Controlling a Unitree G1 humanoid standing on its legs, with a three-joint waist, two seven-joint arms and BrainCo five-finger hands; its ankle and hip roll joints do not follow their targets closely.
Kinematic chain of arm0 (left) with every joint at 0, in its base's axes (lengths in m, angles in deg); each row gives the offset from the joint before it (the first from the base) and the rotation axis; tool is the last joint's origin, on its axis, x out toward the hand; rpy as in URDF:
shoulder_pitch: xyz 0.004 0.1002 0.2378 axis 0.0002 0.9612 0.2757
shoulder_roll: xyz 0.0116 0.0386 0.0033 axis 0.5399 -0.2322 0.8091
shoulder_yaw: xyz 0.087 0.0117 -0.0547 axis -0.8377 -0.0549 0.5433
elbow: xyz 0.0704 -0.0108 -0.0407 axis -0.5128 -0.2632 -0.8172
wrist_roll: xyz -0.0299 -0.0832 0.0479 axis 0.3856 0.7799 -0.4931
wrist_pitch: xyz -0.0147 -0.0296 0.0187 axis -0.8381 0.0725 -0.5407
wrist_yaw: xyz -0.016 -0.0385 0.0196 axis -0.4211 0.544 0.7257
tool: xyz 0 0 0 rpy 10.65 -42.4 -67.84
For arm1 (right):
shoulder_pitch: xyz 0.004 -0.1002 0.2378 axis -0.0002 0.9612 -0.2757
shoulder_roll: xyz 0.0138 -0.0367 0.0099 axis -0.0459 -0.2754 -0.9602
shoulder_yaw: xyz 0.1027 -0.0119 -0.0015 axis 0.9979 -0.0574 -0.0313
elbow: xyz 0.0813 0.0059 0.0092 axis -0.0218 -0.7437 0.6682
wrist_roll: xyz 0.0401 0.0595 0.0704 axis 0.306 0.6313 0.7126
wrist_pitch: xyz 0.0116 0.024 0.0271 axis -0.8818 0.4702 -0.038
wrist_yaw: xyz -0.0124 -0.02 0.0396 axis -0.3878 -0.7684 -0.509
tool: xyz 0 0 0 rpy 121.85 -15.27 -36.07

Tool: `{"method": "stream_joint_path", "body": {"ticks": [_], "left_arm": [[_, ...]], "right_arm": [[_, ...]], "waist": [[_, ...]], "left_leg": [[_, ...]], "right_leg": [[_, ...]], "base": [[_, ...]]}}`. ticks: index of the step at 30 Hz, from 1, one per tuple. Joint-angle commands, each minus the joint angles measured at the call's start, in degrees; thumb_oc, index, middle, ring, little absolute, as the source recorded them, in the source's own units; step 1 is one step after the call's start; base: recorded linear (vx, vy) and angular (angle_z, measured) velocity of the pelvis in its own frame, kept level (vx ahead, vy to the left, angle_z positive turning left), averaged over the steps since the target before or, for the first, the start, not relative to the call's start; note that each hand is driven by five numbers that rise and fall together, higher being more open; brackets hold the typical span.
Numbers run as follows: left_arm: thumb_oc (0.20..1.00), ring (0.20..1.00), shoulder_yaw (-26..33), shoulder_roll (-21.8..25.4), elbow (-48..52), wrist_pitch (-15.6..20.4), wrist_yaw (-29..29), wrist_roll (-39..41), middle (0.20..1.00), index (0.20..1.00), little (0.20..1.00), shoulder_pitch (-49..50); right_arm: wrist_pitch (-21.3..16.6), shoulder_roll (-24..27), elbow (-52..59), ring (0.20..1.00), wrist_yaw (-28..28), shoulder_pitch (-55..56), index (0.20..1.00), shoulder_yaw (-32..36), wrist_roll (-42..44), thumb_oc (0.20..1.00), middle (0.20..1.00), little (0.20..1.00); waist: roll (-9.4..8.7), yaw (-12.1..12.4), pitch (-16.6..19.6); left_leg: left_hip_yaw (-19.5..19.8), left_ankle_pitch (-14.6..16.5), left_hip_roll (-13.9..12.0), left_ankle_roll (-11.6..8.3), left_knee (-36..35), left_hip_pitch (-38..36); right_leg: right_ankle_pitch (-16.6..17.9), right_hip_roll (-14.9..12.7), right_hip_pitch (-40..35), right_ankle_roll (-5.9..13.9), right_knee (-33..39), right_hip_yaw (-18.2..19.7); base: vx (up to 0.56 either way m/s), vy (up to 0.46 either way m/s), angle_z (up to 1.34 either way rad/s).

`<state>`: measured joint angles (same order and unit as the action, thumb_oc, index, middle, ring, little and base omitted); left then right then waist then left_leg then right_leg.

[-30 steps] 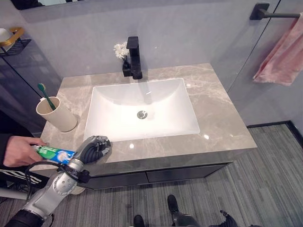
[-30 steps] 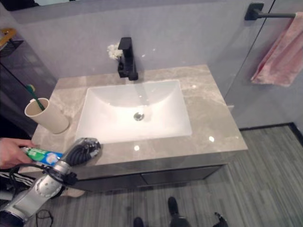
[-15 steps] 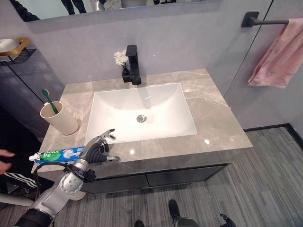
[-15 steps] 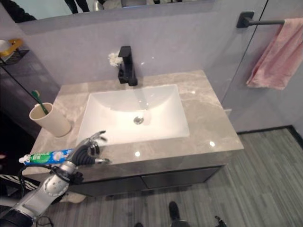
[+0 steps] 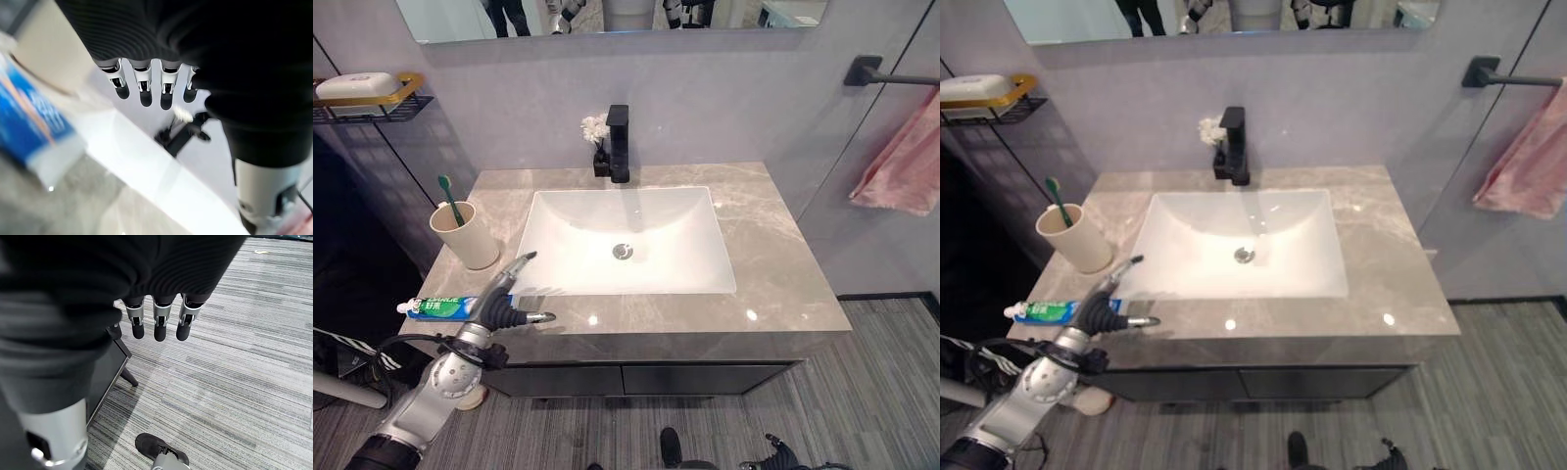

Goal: Put brush and paste in cup on sink, flatten towel.

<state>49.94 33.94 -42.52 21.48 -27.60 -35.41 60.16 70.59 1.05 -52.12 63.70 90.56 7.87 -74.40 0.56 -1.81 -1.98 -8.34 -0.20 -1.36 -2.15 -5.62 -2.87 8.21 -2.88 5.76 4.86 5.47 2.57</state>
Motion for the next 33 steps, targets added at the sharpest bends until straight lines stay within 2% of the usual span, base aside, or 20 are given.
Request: {"method": "stream_joint_path", "body": {"ticks": [1,7,16,21,27,31,33], "left_arm": [[1.0,1.0,4.43,0.81,3.93,1.61,2.48,2.92,1.0,1.0,1.0,-3.1],[1.0,1.0,8.65,0.71,6.93,2.19,2.4,6.15,1.0,1.0,1.0,-2.02],[1.0,1.0,14.57,3.51,10.46,2.61,-0.08,9.17,1.0,1.0,1.0,1.67],[1.0,1.0,17.55,4.52,11.65,2.69,0.14,8.85,1.0,1.0,1.0,3.52],[1.0,1.0,24.42,6.67,11.43,2.43,1.85,6.56,1.0,1.0,1.0,7.57],[1.0,1.0,26.11,5.49,11.25,2.5,2.21,7.47,1.0,1.0,1.0,8.29],[1.0,1.0,26.1,2.56,11.73,3.09,2.73,9.53,1.0,1.0,1.0,7.54]], "right_arm": [[0.57,-0.39,-1.02,1.0,-0.51,-2.28,1.0,-0.72,0.77,1.0,1.0,1.0],[0.95,-0.55,-2.17,1.0,-0.12,-3.24,1.0,-0.34,1.0,1.0,1.0,1.0],[1.2,0.12,-2.55,1.0,1.11,-4.31,1.0,-0.24,1.4,1.0,1.0,1.0],[1.24,0.59,-2.16,1.0,1.3,-4.7,1.0,-0.5,0.85,1.0,1.0,1.0],[1.73,1.03,-2.85,1.0,1.54,-5.06,1.0,-0.4,-0.05,1.0,1.0,1.0],[1.92,1.11,-3.26,1.0,1.56,-5.05,1.0,-0.28,-0.2,1.0,1.0,1.0],[2.11,0.92,-3.28,1.0,1.46,-4.85,1.0,-0.03,-0.13,1.0,1.0,1.0]], "waist": [[-1.21,-0.72,-0.49],[-1.37,0.09,-0.54],[-1.31,1.53,-0.6],[-1.29,2.01,-0.92],[-1.34,3.82,-1.52],[-1.48,4.36,-1.75],[-1.87,4.71,-2.15]], "left_leg": [[1.71,-0.46,-0.78,-2.19,1.12,2.08],[3.07,-1.53,-0.68,-2.51,0.62,3.23],[5.56,-2.21,0.28,-2.81,0.62,5.24],[6.32,-2.41,0.81,-2.67,0.62,5.97],[8.28,-2.88,1.52,-2.55,0.62,7.49],[9.16,-3.17,1.84,-2.45,0.62,8.2],[10.04,-3.29,2.35,-2.1,0.62,8.66]], "right_leg": [[-3.8,-4.36,-3.81,5.44,-0.47,-0.16],[-3.61,-4.75,-3.53,5.29,-0.47,-1.39],[-3.39,-6.22,-3.43,5.49,-0.47,-4.32],[-3.09,-6.83,-3.25,5.55,-0.47,-5.05],[-3.0,-7.79,-3.11,5.71,-0.47,-7.27],[-3.11,-7.89,-3.01,5.57,-0.54,-8.03],[-3.21,-8.35,-2.9,5.48,-1.2,-8.58]], "base": [[0.0,0.0,0.0],[-0.04,0.002,0.13],[-0.03,0.021,0.19],[-0.02,0.028,0.14],[-0.01,0.024,0.19],[0.0,0.013,0.14],[0.0,0.036,0.09]]}}
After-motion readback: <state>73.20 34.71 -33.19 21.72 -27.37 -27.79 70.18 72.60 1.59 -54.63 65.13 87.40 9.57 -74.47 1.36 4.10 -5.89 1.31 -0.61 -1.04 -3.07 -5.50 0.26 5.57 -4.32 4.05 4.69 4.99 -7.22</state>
